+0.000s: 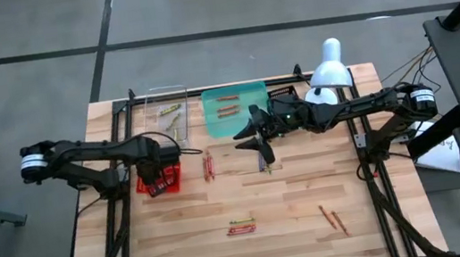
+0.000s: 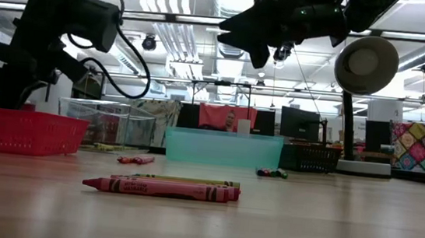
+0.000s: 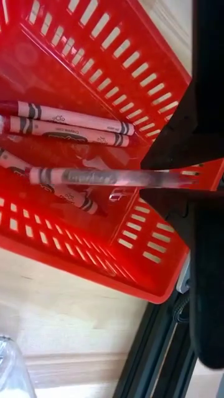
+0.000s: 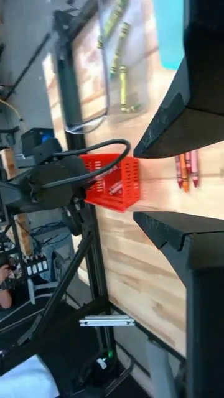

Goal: Sort crayons
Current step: Put the red crayon into the red bin, then put the orange crayon into the green bin

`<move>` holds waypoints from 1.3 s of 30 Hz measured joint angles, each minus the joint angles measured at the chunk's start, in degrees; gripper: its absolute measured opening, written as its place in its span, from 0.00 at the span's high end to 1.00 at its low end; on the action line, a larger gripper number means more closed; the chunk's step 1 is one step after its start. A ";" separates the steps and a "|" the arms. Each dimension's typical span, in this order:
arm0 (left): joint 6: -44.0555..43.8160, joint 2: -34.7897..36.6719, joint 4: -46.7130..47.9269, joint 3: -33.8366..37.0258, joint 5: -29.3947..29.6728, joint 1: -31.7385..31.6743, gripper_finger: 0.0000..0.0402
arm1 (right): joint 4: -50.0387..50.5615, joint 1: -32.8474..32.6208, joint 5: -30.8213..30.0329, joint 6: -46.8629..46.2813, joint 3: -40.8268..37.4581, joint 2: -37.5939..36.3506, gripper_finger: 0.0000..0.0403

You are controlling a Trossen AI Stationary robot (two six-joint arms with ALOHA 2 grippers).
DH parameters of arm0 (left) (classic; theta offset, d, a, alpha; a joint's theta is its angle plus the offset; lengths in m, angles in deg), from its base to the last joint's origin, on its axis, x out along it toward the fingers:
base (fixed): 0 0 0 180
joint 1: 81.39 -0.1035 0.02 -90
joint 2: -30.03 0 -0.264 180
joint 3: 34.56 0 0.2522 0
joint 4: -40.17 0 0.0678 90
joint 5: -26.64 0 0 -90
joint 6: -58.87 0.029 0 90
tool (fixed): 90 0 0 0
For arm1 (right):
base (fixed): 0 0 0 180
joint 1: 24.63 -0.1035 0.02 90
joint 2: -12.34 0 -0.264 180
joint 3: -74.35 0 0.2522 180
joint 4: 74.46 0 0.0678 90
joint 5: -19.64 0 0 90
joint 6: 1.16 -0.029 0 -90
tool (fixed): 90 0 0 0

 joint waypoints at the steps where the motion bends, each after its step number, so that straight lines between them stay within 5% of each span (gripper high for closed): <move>1: 0.01 -0.10 0.04 0.00 0.00 0.00 0.89 | 0.39 0.00 0.00 -0.34 0.00 0.00 0.66; 11: 0.56 0.70 -0.02 -2.53 0.13 0.00 0.87 | 4.83 0.00 0.00 -5.66 0.00 0.00 0.66; 17: 5.44 3.37 -2.86 -8.06 7.37 0.00 0.88 | 12.73 -0.37 0.03 -11.87 0.00 0.00 0.66; 29: 26.58 12.90 -37.98 -10.38 10.45 0.00 0.88 | 29.65 -6.40 0.14 -28.51 0.00 0.00 0.66; 39: 31.95 11.86 -51.37 -10.27 10.43 0.00 0.88 | 50.55 -15.20 7.24 -50.02 0.00 0.00 0.66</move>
